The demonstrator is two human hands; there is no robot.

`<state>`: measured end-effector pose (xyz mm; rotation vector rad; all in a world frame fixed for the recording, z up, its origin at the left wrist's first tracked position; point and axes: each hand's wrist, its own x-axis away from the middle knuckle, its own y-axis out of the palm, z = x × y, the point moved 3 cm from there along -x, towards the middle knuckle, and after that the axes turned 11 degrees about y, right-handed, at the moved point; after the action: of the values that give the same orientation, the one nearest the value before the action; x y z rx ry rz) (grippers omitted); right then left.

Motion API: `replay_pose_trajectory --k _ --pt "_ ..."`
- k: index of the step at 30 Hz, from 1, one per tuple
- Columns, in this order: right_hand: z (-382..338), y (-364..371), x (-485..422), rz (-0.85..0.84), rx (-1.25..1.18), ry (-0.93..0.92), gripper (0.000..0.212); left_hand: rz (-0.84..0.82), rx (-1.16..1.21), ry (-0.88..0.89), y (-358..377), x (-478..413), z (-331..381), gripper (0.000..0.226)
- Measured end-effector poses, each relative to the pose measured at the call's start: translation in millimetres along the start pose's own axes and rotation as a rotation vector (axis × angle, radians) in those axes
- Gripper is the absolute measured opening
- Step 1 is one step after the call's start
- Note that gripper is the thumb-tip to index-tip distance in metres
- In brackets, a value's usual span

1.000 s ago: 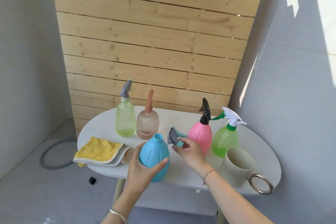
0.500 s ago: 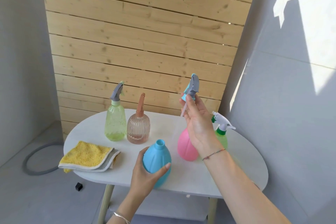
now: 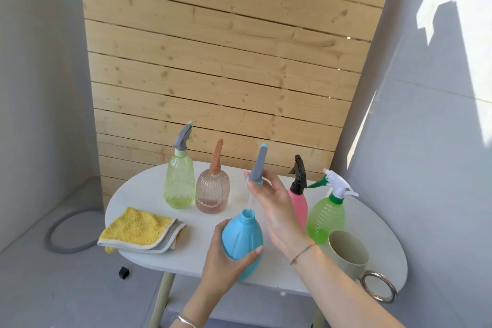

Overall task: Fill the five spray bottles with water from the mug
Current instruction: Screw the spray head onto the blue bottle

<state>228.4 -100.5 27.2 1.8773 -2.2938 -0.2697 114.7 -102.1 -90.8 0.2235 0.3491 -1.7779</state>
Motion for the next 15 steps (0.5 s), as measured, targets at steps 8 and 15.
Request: replay_pose_trajectory --k 8,15 --pt "18 -26 6 -0.164 0.378 0.043 0.031 -0.217 -0.091 0.014 -12 -7 -12 0.096" --pt "21 -31 3 -0.146 0.486 0.021 0.029 -0.201 -0.113 0.008 -7 -10 -12 0.098"
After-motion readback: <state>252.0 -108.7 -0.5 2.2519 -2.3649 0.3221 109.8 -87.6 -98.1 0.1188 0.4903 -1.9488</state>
